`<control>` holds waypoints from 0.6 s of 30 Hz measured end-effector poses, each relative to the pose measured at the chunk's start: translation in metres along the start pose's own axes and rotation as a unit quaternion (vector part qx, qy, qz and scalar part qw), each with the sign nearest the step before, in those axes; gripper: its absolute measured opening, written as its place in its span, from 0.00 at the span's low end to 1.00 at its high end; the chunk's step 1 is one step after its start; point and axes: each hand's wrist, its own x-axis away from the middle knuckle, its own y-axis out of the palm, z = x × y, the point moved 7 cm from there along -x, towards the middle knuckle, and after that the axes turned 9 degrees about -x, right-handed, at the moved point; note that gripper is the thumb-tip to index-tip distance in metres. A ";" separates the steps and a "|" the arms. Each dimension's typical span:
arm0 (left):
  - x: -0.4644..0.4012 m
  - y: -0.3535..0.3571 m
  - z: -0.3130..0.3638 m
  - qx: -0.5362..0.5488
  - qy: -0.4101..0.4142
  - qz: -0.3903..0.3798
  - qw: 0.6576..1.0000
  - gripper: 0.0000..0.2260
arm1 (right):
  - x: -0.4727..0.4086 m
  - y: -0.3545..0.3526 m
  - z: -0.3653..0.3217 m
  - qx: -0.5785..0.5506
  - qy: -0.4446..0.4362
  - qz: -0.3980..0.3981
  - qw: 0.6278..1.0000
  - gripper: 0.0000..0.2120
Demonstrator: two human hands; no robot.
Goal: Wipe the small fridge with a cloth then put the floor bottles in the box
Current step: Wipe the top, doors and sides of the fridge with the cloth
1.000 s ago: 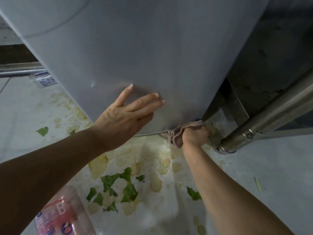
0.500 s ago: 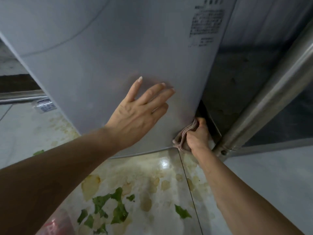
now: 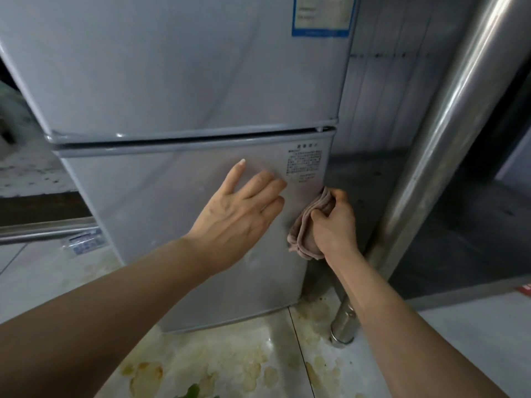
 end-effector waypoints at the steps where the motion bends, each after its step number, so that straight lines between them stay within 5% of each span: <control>1: -0.005 -0.006 -0.008 -0.004 -0.015 0.009 1.000 0.18 | -0.002 -0.002 -0.012 -0.002 -0.005 0.003 1.000 0.20; 7: -0.036 -0.034 -0.059 -0.005 -0.101 0.033 0.994 0.23 | -0.014 -0.013 -0.084 -0.035 -0.040 0.026 0.998 0.17; 18: -0.048 -0.065 -0.087 0.004 -0.035 0.036 0.999 0.22 | -0.022 -0.021 -0.164 -0.050 -0.085 0.066 0.993 0.14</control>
